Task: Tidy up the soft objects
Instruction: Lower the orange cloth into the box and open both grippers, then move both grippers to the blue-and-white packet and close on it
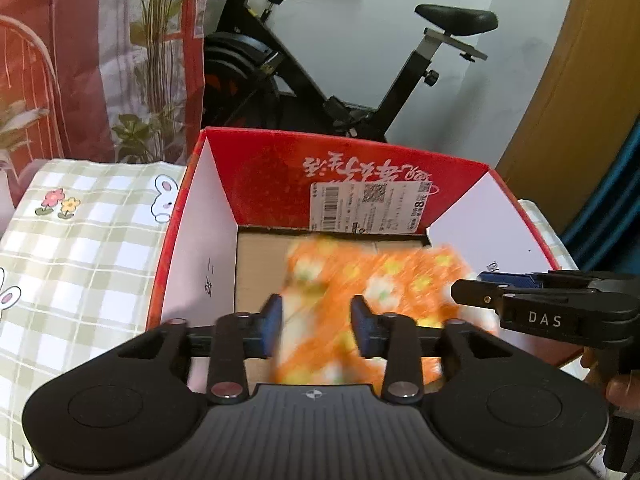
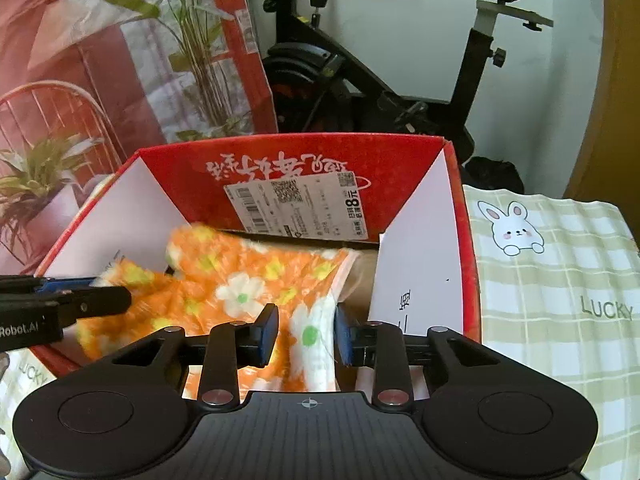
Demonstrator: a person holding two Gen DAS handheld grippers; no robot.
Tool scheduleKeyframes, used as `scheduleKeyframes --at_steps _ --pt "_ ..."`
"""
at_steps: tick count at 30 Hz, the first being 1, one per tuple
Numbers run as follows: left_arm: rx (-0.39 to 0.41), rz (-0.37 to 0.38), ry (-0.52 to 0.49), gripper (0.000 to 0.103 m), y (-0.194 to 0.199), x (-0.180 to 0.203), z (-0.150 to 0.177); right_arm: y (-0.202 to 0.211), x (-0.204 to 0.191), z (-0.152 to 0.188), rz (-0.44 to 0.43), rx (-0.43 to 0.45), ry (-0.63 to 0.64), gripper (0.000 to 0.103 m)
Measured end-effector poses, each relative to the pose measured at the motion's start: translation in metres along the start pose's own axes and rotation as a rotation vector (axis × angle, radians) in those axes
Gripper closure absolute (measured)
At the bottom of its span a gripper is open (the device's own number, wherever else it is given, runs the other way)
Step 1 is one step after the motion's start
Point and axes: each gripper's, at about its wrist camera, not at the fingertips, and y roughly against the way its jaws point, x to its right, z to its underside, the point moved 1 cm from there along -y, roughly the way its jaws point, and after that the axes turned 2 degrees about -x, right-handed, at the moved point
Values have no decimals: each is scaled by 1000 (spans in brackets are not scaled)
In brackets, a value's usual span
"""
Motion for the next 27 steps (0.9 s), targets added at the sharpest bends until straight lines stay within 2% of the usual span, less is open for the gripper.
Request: scheduleKeyframes --at_steps 2,4,12,27 --pt "13 4 -4 58 5 0 0 6 -2 0 6 14 11 65" --pt "24 7 -2 56 12 0 0 14 -4 -1 -2 36 27 62" --pt "66 22 -36 56 48 3 11 53 -19 8 -36 94 61 62" --pt "111 11 -46 56 104 -5 56 122 -38 64 -39 178 73 62"
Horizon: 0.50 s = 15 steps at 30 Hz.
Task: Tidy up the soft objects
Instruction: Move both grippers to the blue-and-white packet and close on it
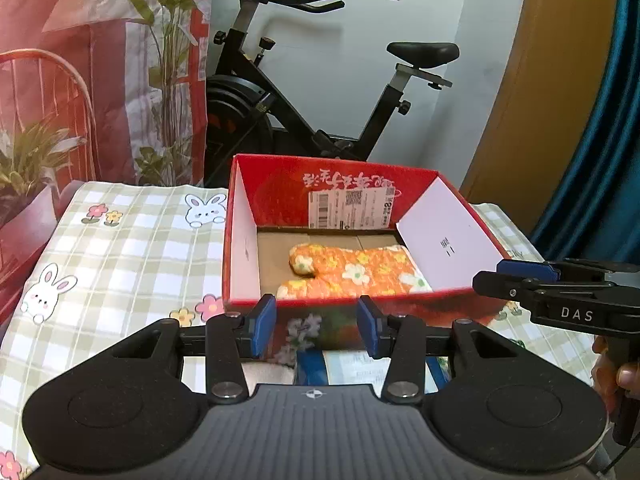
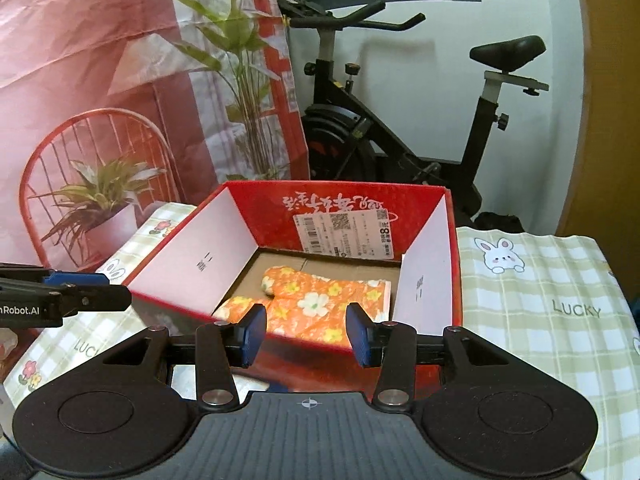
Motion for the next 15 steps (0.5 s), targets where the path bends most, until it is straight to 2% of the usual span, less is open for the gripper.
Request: scheduleKeyframes --at_steps 7,15 --pt "1 1 -37 56 15 4 23 15 -5 25 -5 -2 -23 62" --pt "-27 15 -29 56 18 -3 44 16 -9 52 -12 -28 -41 62"
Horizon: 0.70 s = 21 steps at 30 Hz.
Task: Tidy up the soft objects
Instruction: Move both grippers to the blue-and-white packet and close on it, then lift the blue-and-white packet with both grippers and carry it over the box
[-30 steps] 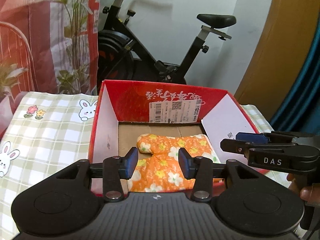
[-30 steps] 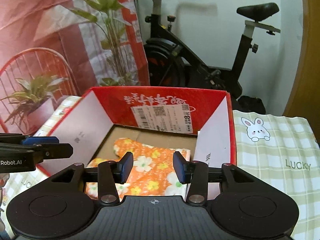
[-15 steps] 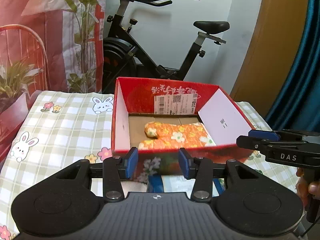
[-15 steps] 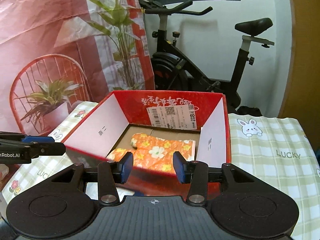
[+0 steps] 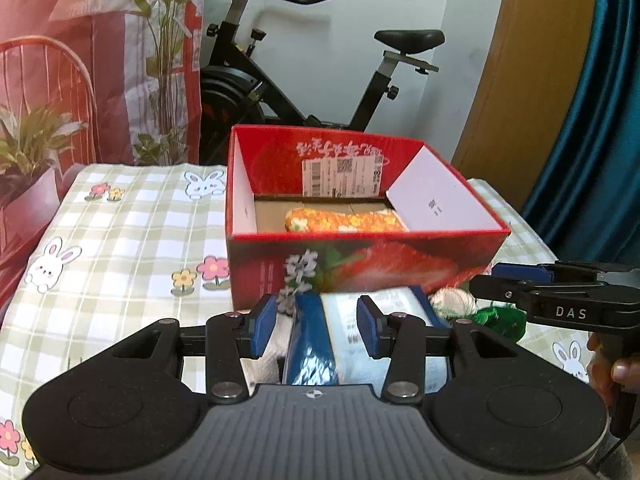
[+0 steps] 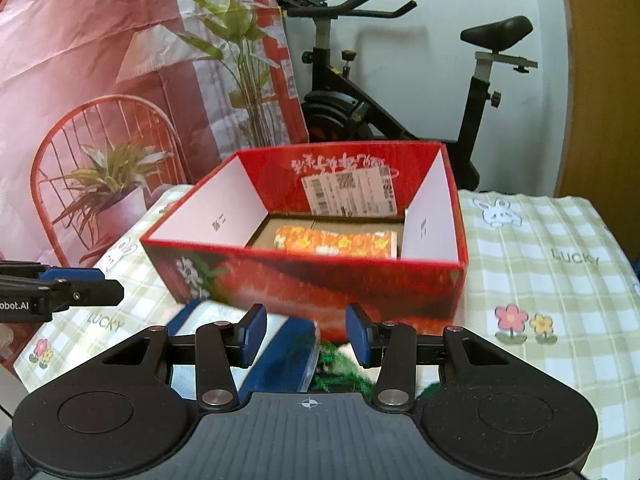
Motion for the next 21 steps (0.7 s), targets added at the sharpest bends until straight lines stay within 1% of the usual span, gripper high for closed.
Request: scheduleKeyframes --at_steps 7,13,17,21 --pt "-71 -6 40 56 -15 -15 18 -7 1 23 -18 -44 -4 62" --pt "-109 37 77 56 -32 -20 29 -18 -2 34 -46 -75 -13 62" --pt "-135 60 85 56 -43 -18 33 -26 -4 35 -61 -88 -18 61" --pt "-161 87 126 53 -55 -22 37 -31 -8 35 -86 -99 -19 60"
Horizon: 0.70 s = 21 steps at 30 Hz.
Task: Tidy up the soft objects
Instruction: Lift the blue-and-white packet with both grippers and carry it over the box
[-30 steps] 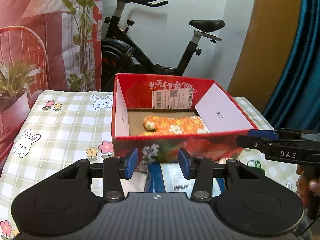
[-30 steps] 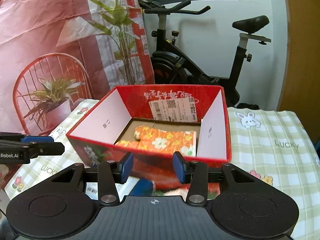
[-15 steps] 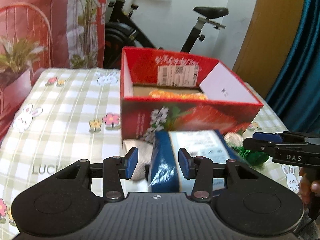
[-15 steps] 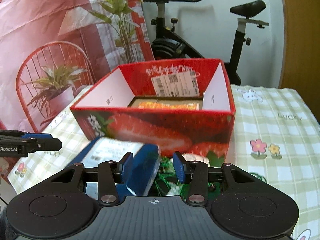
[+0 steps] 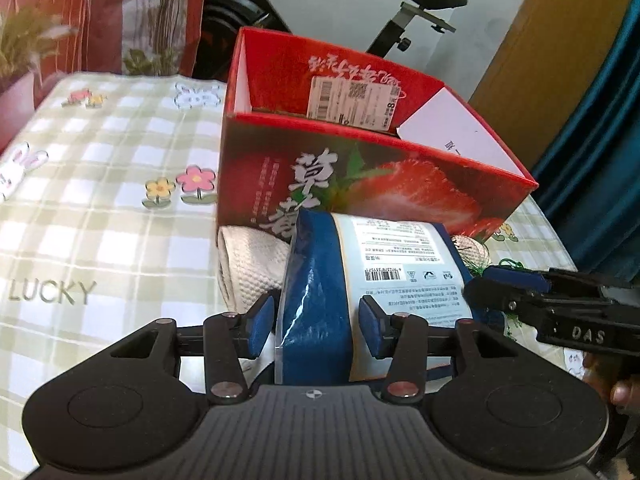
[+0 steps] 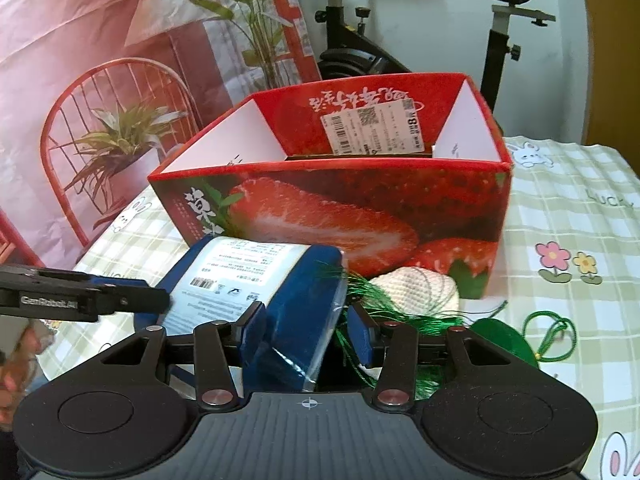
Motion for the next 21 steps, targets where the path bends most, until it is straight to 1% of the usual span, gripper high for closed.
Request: scheduleKeyframes --at_steps 3,5,6,12,16,21 --pt "-10 37 45 52 -7 -6 -1 -5 -3 2 -15 -20 11 57" --pt "-13 54 55 51 -10 -7 -2 -9 -5 3 -17 -32 18 51" --pt "-14 60 52 51 -12 -6 -3 -11 -5 3 -19 -39 18 50" --pt "-32 52 34 51 -23 -4 -7 -25 -1 4 -6 -69 -8 48" --pt "-40 39 17 51 -27 -1 -10 -33 1 5 -17 -81 -47 46" --pt "-46 57 11 52 -27 5 -12 -31 -5 3 -15 -73 -23 54"
